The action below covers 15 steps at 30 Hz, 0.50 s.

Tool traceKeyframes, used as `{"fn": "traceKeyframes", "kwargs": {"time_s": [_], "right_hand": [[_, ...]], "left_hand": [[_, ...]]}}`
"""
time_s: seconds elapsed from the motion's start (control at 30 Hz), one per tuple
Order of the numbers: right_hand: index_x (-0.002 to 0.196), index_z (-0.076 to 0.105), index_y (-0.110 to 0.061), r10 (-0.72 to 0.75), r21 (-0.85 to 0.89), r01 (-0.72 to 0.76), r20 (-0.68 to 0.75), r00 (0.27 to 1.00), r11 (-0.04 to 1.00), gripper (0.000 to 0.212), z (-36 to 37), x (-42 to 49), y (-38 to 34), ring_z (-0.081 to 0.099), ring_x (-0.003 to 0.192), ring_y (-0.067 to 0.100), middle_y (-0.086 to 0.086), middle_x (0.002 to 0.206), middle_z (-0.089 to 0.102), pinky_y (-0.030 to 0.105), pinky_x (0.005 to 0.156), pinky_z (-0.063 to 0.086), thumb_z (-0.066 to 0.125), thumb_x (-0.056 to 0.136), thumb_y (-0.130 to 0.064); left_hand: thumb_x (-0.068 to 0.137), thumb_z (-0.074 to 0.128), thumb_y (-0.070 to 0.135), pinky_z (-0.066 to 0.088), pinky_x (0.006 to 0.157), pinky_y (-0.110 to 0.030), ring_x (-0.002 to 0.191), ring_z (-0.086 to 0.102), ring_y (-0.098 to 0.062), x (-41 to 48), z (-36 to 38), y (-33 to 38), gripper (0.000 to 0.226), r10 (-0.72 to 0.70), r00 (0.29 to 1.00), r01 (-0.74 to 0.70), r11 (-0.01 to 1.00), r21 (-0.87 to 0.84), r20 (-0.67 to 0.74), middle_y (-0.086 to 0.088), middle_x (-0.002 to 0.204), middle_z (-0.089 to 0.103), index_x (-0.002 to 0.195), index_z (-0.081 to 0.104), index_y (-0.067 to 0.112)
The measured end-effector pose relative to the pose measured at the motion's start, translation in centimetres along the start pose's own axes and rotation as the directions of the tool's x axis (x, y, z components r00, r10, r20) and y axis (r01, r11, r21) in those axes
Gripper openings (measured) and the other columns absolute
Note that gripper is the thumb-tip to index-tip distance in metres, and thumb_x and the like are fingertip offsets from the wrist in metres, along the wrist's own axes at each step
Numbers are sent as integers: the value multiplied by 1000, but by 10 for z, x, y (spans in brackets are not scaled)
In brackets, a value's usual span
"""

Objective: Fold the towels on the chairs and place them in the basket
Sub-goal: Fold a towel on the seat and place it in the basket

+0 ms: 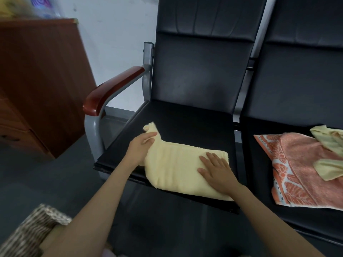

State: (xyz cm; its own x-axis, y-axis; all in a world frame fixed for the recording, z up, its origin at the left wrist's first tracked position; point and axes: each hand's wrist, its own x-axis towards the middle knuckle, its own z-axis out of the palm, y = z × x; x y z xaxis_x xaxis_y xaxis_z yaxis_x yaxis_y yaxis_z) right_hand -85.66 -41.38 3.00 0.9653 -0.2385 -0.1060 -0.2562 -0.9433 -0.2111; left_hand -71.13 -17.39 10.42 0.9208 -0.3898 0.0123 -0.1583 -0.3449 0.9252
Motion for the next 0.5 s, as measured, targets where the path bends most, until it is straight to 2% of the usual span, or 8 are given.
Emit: {"fn": "traceKeyframes", "kwargs": {"time_s": [0.1, 0.17, 0.27, 0.33, 0.4, 0.43, 0.47, 0.5], "right_hand": [[152, 6, -31, -3, 4, 3, 19, 1000, 1000, 89, 1, 8, -20, -8, 147, 15, -1, 161, -3, 38, 118, -5, -8, 75, -72], [152, 2, -30, 16, -11, -15, 48, 999, 1000, 72, 4, 15, -38, -9, 147, 16, -1, 161, -6, 39, 118, -6, 3, 90, -65], [153, 1, -29, -11, 40, 8, 70, 998, 999, 58, 6, 27, -57, -9, 147, 18, 1, 160, -6, 39, 120, -5, 15, 101, -50], [151, 18, -24, -74, 285, 57, 52, 996, 957, 52, 1, 30, -59, 6, 147, 21, 4, 159, 12, 39, 120, 8, 25, 102, -40], [137, 47, -19, -91, 574, 85, -19, 996, 814, 39, -10, 27, -52, 34, 133, 11, -2, 142, 44, 26, 111, 29, 36, 101, -29], [127, 57, -17, -60, 591, 95, -80, 995, 801, 33, -15, 24, -44, 40, 121, 6, -6, 128, 53, 18, 100, 33, 40, 100, -23], [120, 63, -15, -8, 519, 91, -159, 987, 850, 28, -20, 20, -34, 41, 113, 6, -6, 119, 56, 17, 92, 34, 44, 99, -19], [113, 66, -15, 27, 413, 73, -230, 973, 908, 25, -21, 17, -22, 41, 108, 8, -5, 112, 57, 21, 92, 36, 48, 97, -18]], "left_hand": [[97, 50, 17, 29, 87, -15, 116, 43, -8, 1, 20, 22, 36, 92, 993, -101, 987, 129, 73, 4, 141, 41, 132, 55, 24], [97, 49, 16, 24, 90, -13, 129, 39, -15, 2, 40, 31, 42, 146, 971, -204, 921, 332, 190, 1, 148, 34, 139, 47, 20], [94, 45, 9, 26, 99, -16, 133, 36, -18, 4, 68, 32, 46, 117, 941, -259, 853, 454, 317, -3, 152, 29, 140, 44, 15], [94, 44, 8, 31, 105, -25, 134, 36, -20, 4, 81, 36, 47, 81, 938, -241, 849, 469, 336, -3, 153, 26, 141, 43, 13], [95, 42, 8, 35, 105, -31, 133, 37, -21, 3, 91, 40, 48, 57, 933, -238, 837, 493, 354, -2, 154, 24, 143, 40, 12], [95, 41, 8, 37, 104, -33, 132, 38, -22, 2, 95, 42, 49, 49, 930, -244, 823, 513, 363, -2, 154, 24, 143, 38, 12], [94, 40, 7, 39, 102, -34, 130, 40, -23, 2, 99, 42, 50, 42, 928, -250, 808, 533, 371, -3, 153, 24, 143, 38, 12], [93, 39, 6, 41, 100, -36, 127, 42, -24, 2, 102, 43, 50, 35, 925, -256, 793, 553, 378, -4, 151, 26, 143, 39, 12]]}}
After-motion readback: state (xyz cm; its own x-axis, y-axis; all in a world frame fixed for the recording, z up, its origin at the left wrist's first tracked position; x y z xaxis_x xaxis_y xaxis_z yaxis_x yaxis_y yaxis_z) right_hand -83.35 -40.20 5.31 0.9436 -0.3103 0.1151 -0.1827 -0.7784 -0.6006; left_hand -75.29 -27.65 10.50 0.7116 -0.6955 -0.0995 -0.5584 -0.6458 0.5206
